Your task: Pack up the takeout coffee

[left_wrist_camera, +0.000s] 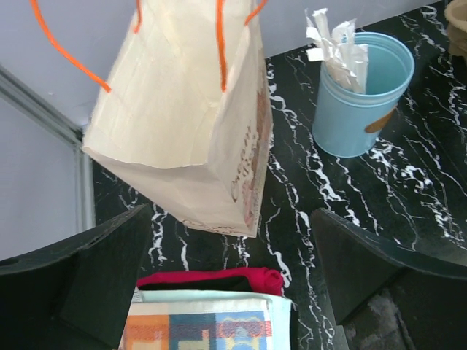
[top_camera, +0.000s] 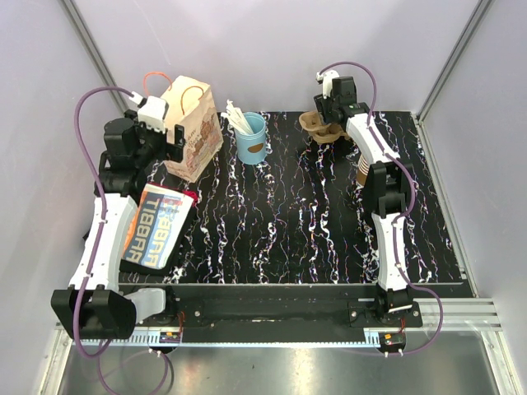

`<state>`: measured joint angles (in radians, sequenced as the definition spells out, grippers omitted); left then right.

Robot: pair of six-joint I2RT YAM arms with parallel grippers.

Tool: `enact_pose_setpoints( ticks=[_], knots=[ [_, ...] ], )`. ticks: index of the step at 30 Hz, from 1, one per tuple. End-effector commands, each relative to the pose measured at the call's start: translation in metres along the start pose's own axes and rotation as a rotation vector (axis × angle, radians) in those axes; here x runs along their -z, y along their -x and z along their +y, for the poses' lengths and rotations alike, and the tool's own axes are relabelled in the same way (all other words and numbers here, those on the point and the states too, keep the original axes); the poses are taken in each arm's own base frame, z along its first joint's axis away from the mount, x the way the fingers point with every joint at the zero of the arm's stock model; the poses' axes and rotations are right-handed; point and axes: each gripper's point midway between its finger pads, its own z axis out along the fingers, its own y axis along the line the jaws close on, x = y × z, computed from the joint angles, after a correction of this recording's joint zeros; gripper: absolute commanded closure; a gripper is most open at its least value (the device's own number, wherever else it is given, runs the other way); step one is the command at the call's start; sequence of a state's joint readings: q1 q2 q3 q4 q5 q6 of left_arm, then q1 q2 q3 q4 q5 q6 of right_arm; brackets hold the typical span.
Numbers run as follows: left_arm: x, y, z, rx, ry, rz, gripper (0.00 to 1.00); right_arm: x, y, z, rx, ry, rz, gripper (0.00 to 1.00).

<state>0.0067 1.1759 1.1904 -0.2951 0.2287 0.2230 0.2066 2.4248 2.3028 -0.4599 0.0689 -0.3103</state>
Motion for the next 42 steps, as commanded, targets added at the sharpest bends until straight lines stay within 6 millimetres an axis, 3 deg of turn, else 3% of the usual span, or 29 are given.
enact_pose_setpoints(
  ticks=[1,6,7,9,10,12,13,15,16,20,21,29,35,40,42],
  knots=[
    [0.008,0.051,0.025,-0.045,0.113,-0.113,0.01,0.035,0.044,-0.015,-0.02,-0.03,-0.097,0.38],
    [0.002,0.063,0.039,-0.052,0.161,-0.099,0.01,0.075,0.067,-0.018,-0.044,-0.014,-0.139,0.34],
    [0.001,0.061,0.039,-0.052,0.156,-0.08,0.01,0.092,0.079,-0.022,-0.053,-0.017,-0.168,0.33],
    [-0.007,0.063,0.039,-0.054,0.139,-0.06,0.01,0.105,0.079,-0.02,-0.057,-0.004,-0.168,0.32],
    [-0.01,0.057,0.038,-0.049,0.129,-0.031,0.01,0.124,0.09,-0.023,-0.066,-0.006,-0.197,0.31],
    [-0.019,0.055,0.036,-0.058,0.101,-0.007,0.01,0.135,0.086,-0.02,-0.065,0.009,-0.191,0.3],
    [-0.023,0.05,0.035,-0.06,0.089,0.015,0.01,0.154,0.096,-0.024,-0.067,0.004,-0.223,0.29],
    [-0.033,0.044,0.032,-0.085,0.053,0.04,0.01,0.163,0.09,-0.021,-0.067,0.015,-0.215,0.28],
    [-0.034,0.046,0.031,-0.095,0.039,0.044,0.01,0.182,0.098,-0.025,-0.069,0.008,-0.244,0.28],
    [-0.054,0.032,0.026,-0.121,-0.034,0.116,0.01,0.209,0.092,-0.024,-0.068,0.01,-0.25,0.26],
    [-0.056,0.027,0.025,-0.131,-0.047,0.139,0.01,0.225,0.098,-0.027,-0.067,0.004,-0.276,0.25],
    [-0.086,0.013,0.038,-0.163,-0.031,0.191,0.05,0.268,0.095,-0.022,-0.073,0.035,-0.319,0.25],
    [-0.101,0.002,0.031,-0.175,-0.087,0.218,0.28,0.29,0.098,-0.025,-0.077,0.028,-0.344,0.24],
    [-0.102,-0.001,0.024,-0.183,-0.136,0.228,0.65,0.299,0.098,-0.024,-0.087,0.033,-0.346,0.23],
    [-0.1,0.004,0.024,-0.186,-0.138,0.218,0.69,0.3,0.097,-0.024,-0.096,0.031,-0.344,0.24]
  ],
)
